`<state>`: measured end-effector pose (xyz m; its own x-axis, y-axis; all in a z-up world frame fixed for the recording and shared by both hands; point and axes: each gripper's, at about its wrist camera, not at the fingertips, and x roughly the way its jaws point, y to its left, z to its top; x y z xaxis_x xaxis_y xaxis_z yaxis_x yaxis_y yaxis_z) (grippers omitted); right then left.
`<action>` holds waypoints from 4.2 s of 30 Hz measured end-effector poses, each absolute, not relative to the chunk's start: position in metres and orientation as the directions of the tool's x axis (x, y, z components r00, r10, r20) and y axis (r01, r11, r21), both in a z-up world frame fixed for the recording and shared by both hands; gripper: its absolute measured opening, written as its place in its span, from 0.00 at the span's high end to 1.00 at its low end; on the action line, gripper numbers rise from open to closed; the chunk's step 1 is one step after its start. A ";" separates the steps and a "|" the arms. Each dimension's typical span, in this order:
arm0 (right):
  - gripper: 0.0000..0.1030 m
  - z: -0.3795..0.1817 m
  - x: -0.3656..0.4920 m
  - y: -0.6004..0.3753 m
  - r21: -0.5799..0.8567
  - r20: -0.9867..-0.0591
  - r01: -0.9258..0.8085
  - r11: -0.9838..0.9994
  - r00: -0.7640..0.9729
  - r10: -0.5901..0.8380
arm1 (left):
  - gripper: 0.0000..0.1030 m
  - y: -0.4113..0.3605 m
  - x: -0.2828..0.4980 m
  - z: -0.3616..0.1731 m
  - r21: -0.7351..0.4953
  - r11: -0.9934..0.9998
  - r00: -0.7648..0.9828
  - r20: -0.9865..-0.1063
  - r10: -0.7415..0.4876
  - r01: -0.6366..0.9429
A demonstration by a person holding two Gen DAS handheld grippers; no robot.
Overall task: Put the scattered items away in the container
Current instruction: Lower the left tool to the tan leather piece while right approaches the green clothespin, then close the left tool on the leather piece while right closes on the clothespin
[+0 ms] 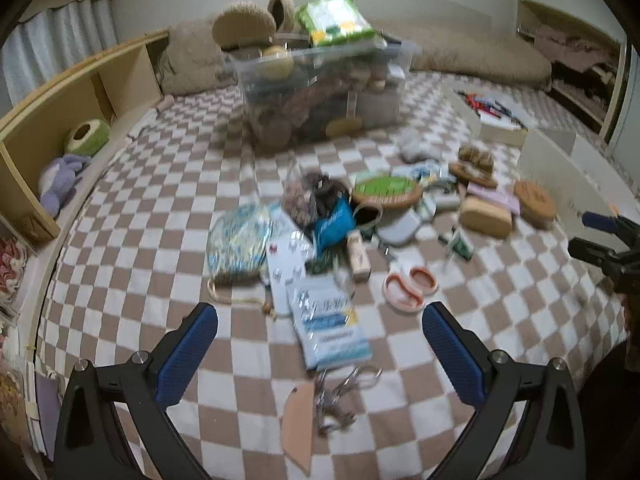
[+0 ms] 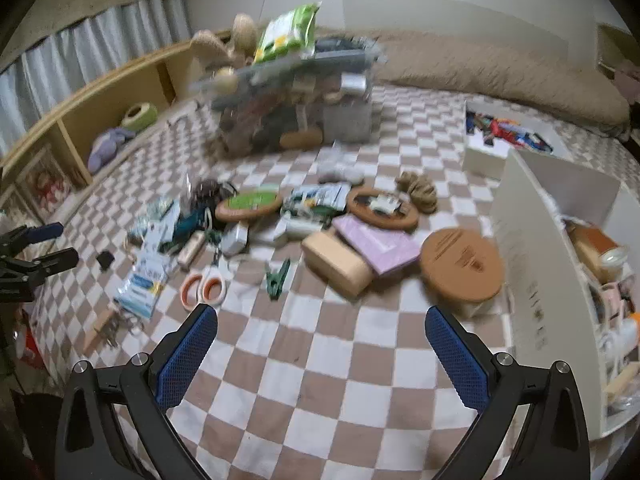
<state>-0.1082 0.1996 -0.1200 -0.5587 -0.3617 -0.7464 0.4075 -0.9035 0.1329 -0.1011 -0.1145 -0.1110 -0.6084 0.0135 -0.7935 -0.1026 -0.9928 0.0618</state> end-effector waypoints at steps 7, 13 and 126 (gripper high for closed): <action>0.00 -0.150 -0.106 0.177 0.105 -0.803 0.447 -0.889 -0.490 -0.341 | 0.00 -0.128 -0.086 -0.138 0.061 -0.985 -0.509 -0.860 0.030 -0.161; 0.00 -0.174 -0.104 0.154 0.090 -0.857 0.498 -0.863 -0.403 -0.322 | 0.00 -0.130 -0.070 -0.163 0.117 -0.962 -0.417 -0.909 -0.004 -0.246; 0.76 -0.213 -0.166 0.125 0.197 -0.762 0.438 -0.877 -0.495 -0.419 | 0.24 -0.177 -0.076 -0.227 0.052 -0.996 -0.677 -0.736 0.014 -0.077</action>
